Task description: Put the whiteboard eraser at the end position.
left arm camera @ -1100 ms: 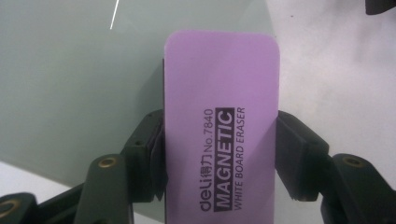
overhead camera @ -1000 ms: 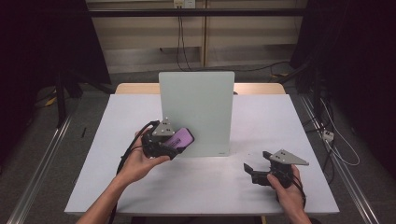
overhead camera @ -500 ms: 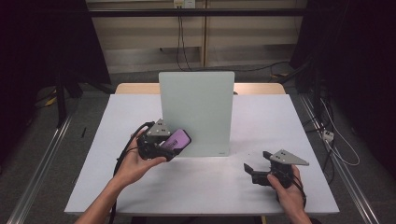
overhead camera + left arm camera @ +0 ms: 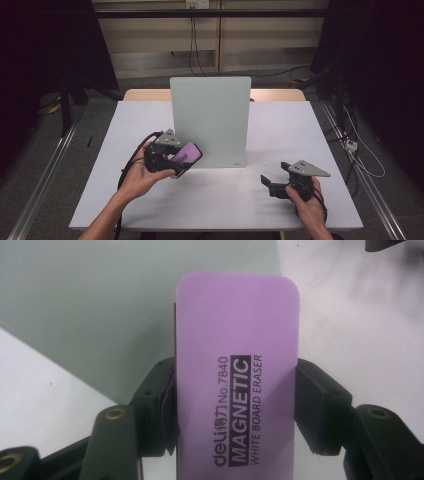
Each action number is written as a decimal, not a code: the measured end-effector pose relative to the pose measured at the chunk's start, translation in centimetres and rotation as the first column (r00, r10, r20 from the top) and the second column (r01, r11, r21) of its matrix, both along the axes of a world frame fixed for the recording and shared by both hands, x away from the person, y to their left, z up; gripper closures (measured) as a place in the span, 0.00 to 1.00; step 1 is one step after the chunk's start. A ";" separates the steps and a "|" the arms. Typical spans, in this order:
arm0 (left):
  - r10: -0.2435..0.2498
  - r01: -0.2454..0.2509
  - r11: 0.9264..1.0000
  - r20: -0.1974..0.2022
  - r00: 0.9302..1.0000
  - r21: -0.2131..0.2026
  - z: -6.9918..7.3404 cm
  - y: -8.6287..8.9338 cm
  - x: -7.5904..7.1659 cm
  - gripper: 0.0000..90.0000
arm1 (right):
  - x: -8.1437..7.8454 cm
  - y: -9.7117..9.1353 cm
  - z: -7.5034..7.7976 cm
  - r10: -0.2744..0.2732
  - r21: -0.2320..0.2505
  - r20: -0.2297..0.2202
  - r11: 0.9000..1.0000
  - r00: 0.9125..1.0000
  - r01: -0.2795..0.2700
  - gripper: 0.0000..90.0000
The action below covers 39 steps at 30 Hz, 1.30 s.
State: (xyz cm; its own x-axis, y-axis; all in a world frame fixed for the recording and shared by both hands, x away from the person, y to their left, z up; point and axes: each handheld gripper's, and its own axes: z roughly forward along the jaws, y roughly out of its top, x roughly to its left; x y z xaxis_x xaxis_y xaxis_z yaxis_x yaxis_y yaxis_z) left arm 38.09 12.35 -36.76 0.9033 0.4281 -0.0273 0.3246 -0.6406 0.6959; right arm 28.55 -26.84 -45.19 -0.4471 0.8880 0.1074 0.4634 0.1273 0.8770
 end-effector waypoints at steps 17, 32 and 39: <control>-0.093 0.097 0.990 -0.041 0.995 0.098 -0.9 -2.2 -1.0 0.45 | 0.2 0.0 -0.1 0.024 0.006 0.007 1.000 1.000 -0.024 0.10; -0.188 0.202 0.969 -0.113 0.976 0.139 -2.3 -6.0 -2.2 0.45 | 0.1 -0.2 0.0 0.017 0.010 0.005 1.000 1.000 -0.017 0.10; -0.201 0.219 0.966 -0.131 0.971 0.138 -2.5 -7.3 -2.2 0.45 | 0.1 0.0 0.1 0.016 0.006 0.014 1.000 1.000 -0.016 0.10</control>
